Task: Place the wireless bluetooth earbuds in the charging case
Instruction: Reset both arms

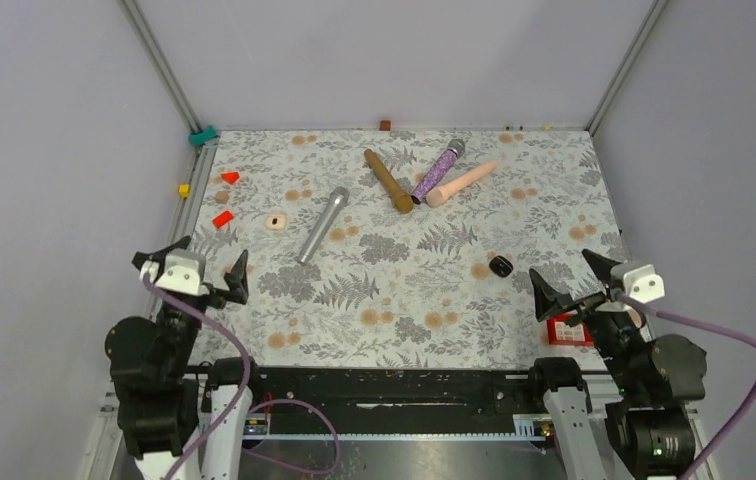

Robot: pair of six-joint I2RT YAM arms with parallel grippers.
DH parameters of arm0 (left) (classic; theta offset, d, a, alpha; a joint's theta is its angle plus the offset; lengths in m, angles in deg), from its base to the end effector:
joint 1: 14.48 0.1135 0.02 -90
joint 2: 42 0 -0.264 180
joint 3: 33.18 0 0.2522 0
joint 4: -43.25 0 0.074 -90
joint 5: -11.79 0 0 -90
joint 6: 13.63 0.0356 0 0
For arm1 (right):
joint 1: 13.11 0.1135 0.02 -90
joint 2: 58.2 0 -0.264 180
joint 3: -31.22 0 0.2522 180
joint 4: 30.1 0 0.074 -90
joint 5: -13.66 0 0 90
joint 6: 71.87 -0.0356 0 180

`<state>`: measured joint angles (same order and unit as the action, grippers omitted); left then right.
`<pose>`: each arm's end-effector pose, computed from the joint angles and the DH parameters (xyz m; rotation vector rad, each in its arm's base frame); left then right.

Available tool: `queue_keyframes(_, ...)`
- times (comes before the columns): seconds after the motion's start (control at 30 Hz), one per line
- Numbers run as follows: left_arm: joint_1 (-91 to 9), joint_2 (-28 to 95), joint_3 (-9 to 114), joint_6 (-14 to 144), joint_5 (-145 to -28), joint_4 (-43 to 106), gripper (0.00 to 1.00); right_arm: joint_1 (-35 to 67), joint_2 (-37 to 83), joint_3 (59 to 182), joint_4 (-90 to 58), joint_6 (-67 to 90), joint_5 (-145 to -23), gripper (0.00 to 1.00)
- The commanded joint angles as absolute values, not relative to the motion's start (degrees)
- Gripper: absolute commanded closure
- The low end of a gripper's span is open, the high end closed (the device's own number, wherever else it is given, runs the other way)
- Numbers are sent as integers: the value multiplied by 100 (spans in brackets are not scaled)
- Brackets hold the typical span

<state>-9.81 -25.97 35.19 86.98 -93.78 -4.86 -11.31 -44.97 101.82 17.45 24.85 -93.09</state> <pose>0.0290 -0.0072 0.3940 0.2950 1.4704 0.0113 0.0052 0.0104 0.4047 -0.3449 1.3651 0.1333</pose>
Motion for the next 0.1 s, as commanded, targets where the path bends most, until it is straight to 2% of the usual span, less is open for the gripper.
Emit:
queue_keyframes(0.0,-848,-3230,3322,8499,-9287,-679,1,-1138,-4880,10043,1914,2340,-9386,1)
queue_keyframes(0.07,-804,-3343,3191,8463,-9450,-684,1,-1141,-4973,9840,1820,2375,-9323,1)
